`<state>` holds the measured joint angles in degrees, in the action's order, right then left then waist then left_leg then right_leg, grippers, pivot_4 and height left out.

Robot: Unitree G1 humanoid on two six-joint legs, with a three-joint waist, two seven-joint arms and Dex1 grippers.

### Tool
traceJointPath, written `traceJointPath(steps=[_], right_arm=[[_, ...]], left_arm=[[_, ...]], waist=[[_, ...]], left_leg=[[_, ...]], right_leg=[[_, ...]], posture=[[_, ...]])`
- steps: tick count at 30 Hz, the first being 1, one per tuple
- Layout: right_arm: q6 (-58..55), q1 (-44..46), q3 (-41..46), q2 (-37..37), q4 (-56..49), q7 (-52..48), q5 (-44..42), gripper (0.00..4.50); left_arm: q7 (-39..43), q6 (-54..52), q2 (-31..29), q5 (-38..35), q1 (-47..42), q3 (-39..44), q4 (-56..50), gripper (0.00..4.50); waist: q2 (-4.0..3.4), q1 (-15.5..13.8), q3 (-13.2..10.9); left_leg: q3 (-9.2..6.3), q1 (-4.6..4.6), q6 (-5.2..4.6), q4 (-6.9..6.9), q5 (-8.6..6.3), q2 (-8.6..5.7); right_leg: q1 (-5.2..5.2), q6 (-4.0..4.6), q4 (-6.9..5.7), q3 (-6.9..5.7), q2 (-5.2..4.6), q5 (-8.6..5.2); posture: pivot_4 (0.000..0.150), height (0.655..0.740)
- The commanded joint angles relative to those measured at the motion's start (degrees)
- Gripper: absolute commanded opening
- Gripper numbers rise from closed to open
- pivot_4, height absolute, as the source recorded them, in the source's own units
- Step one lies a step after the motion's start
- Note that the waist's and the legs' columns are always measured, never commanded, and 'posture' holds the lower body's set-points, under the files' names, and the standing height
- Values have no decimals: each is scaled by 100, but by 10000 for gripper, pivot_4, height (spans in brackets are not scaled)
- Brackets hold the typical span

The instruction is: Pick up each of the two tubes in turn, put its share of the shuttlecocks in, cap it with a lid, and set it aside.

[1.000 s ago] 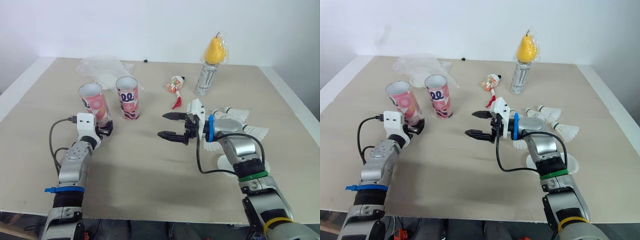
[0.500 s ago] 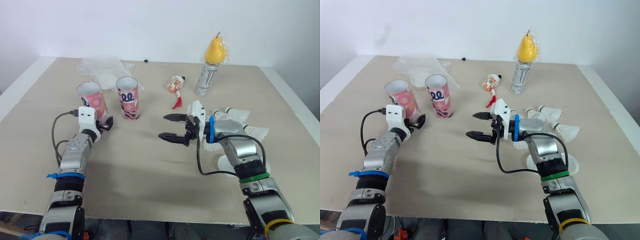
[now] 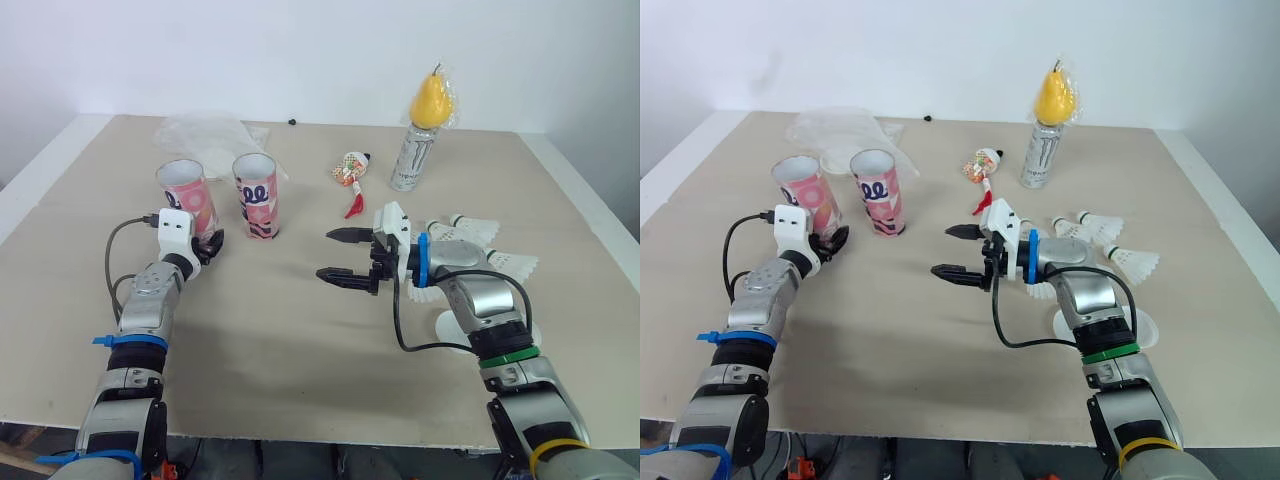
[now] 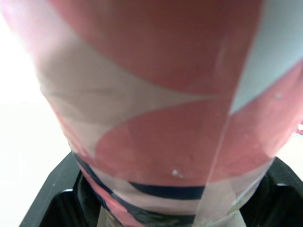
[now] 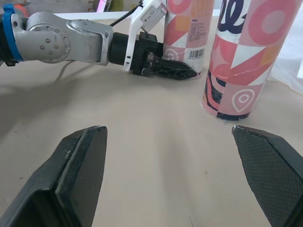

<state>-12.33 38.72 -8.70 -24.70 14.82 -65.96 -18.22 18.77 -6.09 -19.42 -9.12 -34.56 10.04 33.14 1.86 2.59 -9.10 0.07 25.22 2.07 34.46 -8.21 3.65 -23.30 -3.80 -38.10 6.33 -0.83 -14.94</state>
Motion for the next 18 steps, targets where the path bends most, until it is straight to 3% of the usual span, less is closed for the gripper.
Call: traceJointPath(steps=[1, 11, 18], right_arm=[[26, 23, 135, -2, -232, 51, -51, 45000], [-320, -500, 397, 254, -1119, 474, -545, 45000], [-1267, -1601, 916, 55, -3193, 1655, -939, 45000]], left_arm=[[-18, 108, -127, -22, 70, 113, -190, 30757], [378, 205, -352, 28, 563, -90, -1021, 30757], [1519, 126, -928, -34, 1087, -502, -2368, 30757]], waist=[[0, 0, 0], [0, -1, 0], [0, -19, -1]], left_leg=[[0, 0, 0, 0, 0, 0], [-1, 4, 8, -4, -5, 0], [-6, 10, 17, -6, -11, 0]], right_leg=[[0, 0, 0, 0, 0, 0], [-2, 10, -2, 0, -1, -1], [-6, 20, -2, -4, -2, -7]], posture=[[1500, 7400], [1500, 7400], [1500, 7400]])
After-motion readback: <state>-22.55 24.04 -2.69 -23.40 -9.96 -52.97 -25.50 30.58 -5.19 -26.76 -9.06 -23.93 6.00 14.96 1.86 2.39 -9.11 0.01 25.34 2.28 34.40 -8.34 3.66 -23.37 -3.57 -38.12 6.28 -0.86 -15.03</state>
